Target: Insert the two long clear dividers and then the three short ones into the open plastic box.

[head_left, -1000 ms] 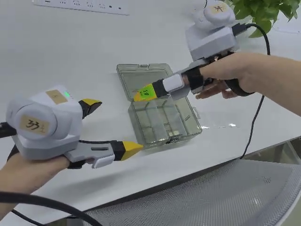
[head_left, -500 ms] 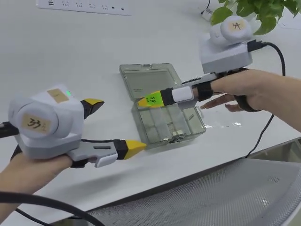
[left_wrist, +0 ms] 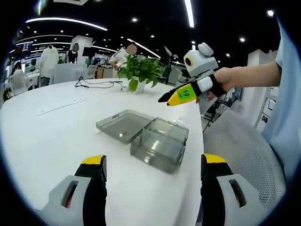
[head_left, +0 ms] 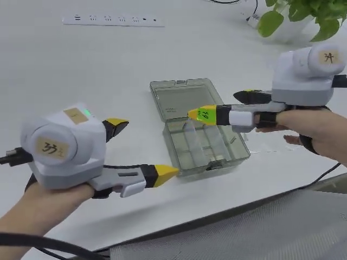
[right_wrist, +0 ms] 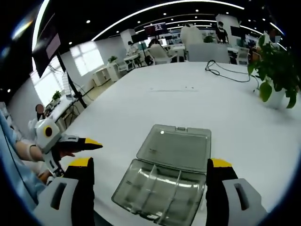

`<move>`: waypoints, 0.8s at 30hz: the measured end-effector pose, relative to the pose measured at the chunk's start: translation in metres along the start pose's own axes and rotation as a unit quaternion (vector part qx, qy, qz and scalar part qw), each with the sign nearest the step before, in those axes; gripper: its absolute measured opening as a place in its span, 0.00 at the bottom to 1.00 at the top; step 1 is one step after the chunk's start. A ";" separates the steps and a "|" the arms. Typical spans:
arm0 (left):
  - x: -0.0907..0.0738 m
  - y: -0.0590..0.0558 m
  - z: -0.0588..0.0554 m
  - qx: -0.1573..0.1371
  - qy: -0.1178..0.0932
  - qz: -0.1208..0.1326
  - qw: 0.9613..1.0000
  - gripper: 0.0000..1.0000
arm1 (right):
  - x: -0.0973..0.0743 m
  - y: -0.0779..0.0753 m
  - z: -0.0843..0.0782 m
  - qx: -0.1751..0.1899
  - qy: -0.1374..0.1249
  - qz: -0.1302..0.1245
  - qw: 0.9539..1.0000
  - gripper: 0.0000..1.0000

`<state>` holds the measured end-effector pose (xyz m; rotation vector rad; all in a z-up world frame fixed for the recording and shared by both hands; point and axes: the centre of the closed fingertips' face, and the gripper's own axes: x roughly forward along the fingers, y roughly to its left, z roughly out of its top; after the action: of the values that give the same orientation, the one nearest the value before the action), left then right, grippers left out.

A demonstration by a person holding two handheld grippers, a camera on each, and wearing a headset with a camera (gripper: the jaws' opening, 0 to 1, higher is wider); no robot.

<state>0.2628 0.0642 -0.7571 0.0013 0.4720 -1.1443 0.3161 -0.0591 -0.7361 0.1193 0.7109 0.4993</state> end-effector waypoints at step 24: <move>0.005 -0.018 0.029 -0.005 -0.011 0.109 0.994 0.84 | -0.092 -0.076 -0.034 -0.008 -0.051 0.013 0.999 0.96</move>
<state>0.2593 0.0455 -0.7284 0.0307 0.4467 -0.9263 0.2647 -0.1713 -0.7279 0.1376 0.6061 0.5201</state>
